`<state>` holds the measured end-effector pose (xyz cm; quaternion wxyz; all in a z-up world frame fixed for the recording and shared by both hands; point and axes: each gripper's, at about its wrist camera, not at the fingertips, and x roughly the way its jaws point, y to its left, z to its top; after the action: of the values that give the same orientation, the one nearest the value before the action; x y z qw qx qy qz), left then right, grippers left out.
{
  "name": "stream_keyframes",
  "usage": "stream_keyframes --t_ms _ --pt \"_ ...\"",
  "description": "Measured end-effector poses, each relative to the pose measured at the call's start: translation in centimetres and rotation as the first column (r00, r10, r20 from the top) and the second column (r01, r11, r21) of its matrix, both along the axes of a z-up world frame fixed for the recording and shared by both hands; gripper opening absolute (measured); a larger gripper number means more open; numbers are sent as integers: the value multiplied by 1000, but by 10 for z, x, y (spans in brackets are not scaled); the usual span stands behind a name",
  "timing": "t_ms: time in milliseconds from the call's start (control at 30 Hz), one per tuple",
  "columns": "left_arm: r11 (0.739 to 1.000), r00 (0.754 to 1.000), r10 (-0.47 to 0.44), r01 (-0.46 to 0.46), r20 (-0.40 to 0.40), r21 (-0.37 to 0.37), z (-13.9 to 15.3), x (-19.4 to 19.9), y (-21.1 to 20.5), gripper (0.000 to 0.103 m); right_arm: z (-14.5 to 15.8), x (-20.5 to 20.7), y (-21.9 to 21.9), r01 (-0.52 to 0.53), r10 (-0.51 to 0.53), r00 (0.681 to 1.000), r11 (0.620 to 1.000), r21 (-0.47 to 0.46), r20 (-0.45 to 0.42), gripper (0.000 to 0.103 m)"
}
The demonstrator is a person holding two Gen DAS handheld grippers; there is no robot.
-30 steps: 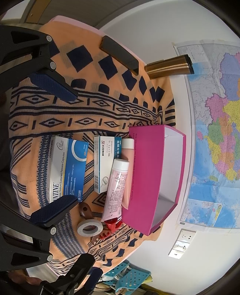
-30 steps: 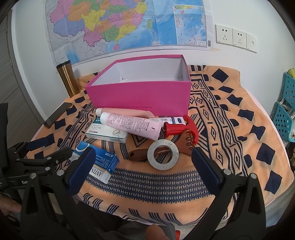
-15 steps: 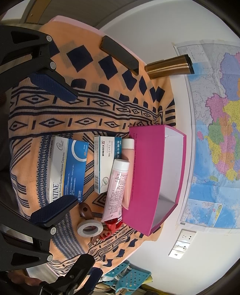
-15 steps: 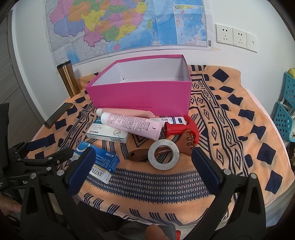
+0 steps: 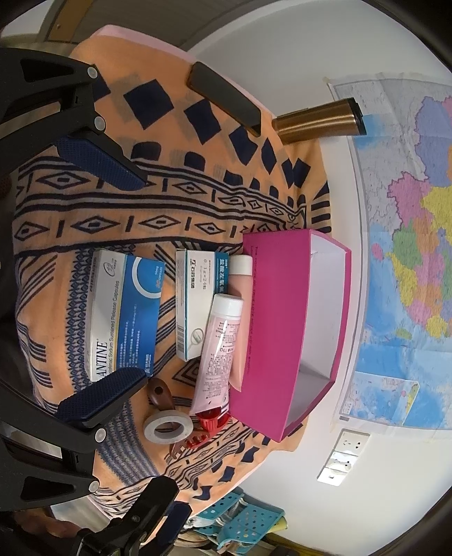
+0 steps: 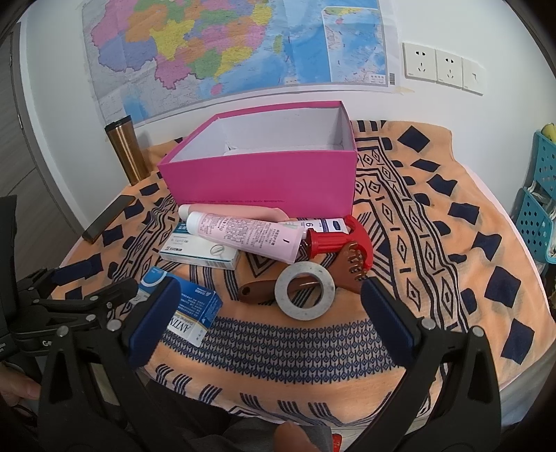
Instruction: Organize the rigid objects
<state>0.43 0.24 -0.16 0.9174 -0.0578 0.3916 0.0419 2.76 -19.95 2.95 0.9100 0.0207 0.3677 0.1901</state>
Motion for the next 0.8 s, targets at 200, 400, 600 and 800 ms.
stream_keyframes --t_ms 200,400,600,800 --pt "1000 1000 -1 1 1 -24 -4 4 2 103 -4 3 -3 3 -3 1000 1000 9 -5 103" --pt "1000 1000 -6 6 7 -18 -6 9 0 103 -13 11 -5 8 -8 1000 1000 16 -26 103" --pt "1000 1000 -22 22 7 -15 -7 14 -2 103 -15 18 -4 12 -11 1000 1000 15 -25 98" --pt "999 999 -34 34 -6 -11 -13 18 -4 102 -23 23 -4 3 -2 999 1000 20 -51 96"
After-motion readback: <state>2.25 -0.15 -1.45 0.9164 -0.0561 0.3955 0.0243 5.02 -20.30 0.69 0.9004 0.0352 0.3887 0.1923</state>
